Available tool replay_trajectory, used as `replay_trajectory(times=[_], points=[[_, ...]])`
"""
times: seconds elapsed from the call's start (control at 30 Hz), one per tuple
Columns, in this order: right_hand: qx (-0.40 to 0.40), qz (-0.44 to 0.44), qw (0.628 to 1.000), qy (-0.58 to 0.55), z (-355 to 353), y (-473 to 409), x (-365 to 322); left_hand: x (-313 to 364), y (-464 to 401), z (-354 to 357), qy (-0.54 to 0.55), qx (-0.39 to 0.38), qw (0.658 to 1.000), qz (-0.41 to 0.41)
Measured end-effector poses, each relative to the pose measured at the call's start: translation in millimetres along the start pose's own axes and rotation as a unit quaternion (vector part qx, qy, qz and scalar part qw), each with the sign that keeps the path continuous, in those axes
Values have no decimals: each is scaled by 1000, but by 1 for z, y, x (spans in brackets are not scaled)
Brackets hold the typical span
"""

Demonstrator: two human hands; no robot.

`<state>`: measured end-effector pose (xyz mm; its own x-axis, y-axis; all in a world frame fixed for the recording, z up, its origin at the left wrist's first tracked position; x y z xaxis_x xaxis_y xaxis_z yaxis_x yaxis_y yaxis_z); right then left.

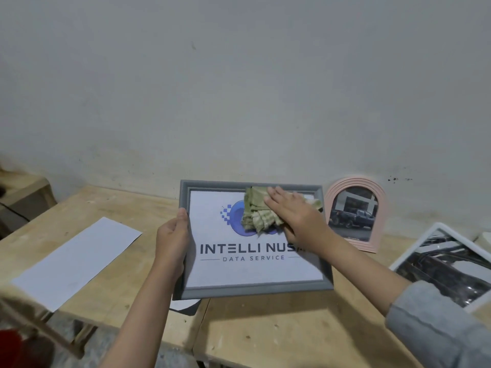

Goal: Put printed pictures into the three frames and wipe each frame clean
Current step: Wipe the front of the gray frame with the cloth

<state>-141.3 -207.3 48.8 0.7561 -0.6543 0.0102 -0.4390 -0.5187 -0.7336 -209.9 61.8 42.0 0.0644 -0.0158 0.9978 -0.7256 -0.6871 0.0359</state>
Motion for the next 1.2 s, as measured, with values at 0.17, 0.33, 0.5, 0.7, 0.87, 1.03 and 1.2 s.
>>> replay_trajectory(times=[0.17, 0.33, 0.5, 0.7, 0.87, 1.03, 1.2], points=[[-41, -4, 998, -43, 15, 34, -21, -2, -8, -4, -7, 28, 1000, 4], [-90, -24, 992, -81, 24, 71, -36, -5, -17, -6, -8, 59, 998, -21], [-144, 103, 963, -202, 28, 85, -43, -3, -22, -4, -10, 101, 995, -17], [-173, 160, 937, -258, 3, 33, -37, 0, -13, 6, -48, 106, 993, 14], [15, 83, 981, -177, 2, -26, -19, -2, -4, 21, -67, 48, 996, 47], [-24, -5, 999, -33, 26, -40, -5, -7, -4, 31, -43, -8, 999, 13], [-36, -9, 997, -67, 39, -12, -20, -6, -7, 26, -26, 7, 999, 17]])
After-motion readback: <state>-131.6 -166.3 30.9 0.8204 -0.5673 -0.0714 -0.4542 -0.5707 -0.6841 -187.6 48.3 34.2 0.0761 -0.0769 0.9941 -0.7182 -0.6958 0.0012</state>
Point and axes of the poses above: each hand's wrist, its own y-axis away from the middle knuckle, its own z-axis out of the palm, x = y × z, the point moved 1 cm from there along -y, towards the middle knuckle, and after that the axes turned 13 degrees about x, right-handed, at the moved point
